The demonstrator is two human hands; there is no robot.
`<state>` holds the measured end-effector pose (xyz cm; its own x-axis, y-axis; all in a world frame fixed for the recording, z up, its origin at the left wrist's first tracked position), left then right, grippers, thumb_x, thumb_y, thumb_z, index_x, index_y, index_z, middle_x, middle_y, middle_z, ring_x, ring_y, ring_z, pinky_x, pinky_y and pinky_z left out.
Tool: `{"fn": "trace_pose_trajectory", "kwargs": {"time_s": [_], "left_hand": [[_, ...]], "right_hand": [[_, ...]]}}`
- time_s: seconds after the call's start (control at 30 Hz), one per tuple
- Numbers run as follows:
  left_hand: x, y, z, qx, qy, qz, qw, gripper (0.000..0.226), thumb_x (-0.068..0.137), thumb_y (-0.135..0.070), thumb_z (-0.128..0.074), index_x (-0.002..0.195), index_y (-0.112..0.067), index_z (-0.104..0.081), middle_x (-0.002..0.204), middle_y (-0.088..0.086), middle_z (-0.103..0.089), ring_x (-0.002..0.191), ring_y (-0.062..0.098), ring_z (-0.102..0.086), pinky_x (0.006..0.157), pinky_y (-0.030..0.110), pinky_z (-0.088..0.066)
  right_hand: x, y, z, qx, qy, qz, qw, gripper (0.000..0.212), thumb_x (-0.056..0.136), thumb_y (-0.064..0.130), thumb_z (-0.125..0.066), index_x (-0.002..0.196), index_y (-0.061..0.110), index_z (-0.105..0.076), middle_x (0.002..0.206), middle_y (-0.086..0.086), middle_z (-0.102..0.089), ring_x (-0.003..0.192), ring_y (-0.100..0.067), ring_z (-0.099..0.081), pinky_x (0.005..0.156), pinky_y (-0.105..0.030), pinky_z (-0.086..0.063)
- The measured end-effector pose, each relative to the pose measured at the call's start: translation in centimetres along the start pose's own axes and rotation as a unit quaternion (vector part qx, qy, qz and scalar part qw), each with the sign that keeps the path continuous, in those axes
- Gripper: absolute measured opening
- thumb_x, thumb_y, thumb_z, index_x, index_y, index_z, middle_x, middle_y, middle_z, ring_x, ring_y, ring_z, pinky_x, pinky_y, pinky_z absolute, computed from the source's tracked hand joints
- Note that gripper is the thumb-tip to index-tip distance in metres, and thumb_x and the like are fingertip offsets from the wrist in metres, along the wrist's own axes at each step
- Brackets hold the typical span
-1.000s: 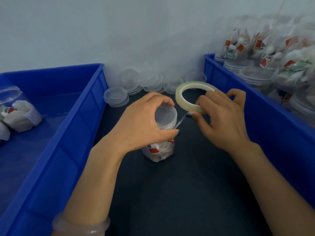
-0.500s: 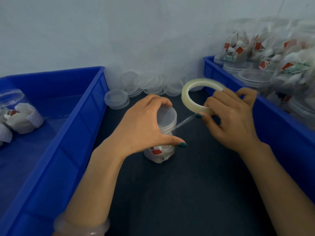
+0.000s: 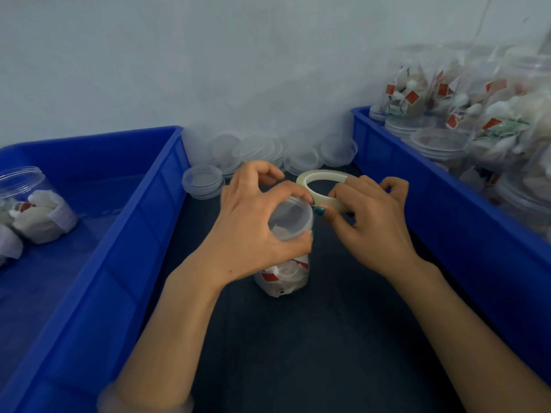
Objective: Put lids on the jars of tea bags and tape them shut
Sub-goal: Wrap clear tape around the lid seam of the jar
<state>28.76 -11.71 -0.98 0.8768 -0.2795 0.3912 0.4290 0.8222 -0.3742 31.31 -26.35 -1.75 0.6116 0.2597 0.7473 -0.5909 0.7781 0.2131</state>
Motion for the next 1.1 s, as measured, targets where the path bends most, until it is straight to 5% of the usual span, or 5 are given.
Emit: {"fn": "trace_pose_trajectory", "kwargs": {"time_s": [0.13,0.27,0.47,0.9,1.1], "left_hand": [[0.0,0.8,-0.7,-0.009,0.035,0.029,0.999,0.060,0.070,-0.080,-0.065,0.122,-0.050,-0.060,0.119,-0.017,-0.046,0.116,0.006,-0.040,0.097,0.023,-0.033],[-0.1,0.8,-0.4,-0.087,0.040,0.002,0.995,0.052,0.072,-0.061,-0.073,0.121,-0.050,-0.061,0.124,-0.025,-0.056,0.121,0.002,-0.046,0.098,0.018,-0.035],[-0.4,2.6,-0.4,-0.165,0.031,0.050,0.985,0.091,0.064,-0.046,-0.091,0.139,-0.048,-0.040,0.137,-0.024,-0.043,0.125,-0.011,-0.044,0.096,0.014,-0.040],[-0.5,1.6,-0.9,-0.249,0.096,0.016,0.963,0.073,0.066,-0.027,-0.086,0.132,-0.032,-0.055,0.134,-0.016,-0.056,0.128,0.004,-0.052,0.103,0.023,-0.046],[-0.4,1.3,-0.7,-0.010,0.069,0.028,0.997,0.074,0.059,-0.091,-0.053,0.123,-0.054,-0.050,0.118,-0.037,-0.044,0.118,-0.011,-0.026,0.097,0.021,-0.021]], "right_hand": [[-0.1,0.0,0.2,-0.004,-0.002,0.007,1.000,0.026,0.092,0.043,-0.050,0.077,0.024,-0.058,0.077,0.016,-0.044,0.076,-0.009,-0.043,0.076,-0.033,-0.016],[0.0,0.4,0.4,-0.009,0.021,0.069,0.997,0.031,0.096,0.048,-0.046,0.079,0.024,-0.055,0.078,0.012,-0.049,0.075,-0.011,-0.044,0.076,-0.035,-0.021],[-0.5,-0.5,0.9,-0.008,0.031,0.114,0.993,0.035,0.099,0.046,-0.043,0.083,0.019,-0.058,0.082,0.008,-0.051,0.078,-0.015,-0.047,0.083,-0.035,-0.022],[-0.1,-0.7,-0.2,0.058,0.032,0.044,0.997,0.034,0.091,0.058,-0.050,0.079,0.028,-0.061,0.077,0.016,-0.049,0.078,-0.008,-0.045,0.078,-0.034,-0.017],[-0.2,-0.6,0.6,0.051,-0.012,0.033,0.998,0.030,0.089,0.053,-0.056,0.077,0.026,-0.061,0.078,0.017,-0.046,0.078,-0.008,-0.043,0.079,-0.037,-0.020]]}}
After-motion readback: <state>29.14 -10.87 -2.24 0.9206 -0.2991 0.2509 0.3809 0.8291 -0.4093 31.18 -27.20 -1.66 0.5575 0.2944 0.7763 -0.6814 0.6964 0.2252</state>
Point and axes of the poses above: each hand's wrist, its own x-axis towards the middle knuckle, its own z-axis out of the back of the hand, y = z × x, the point moved 10 cm from there along x, towards the middle knuckle
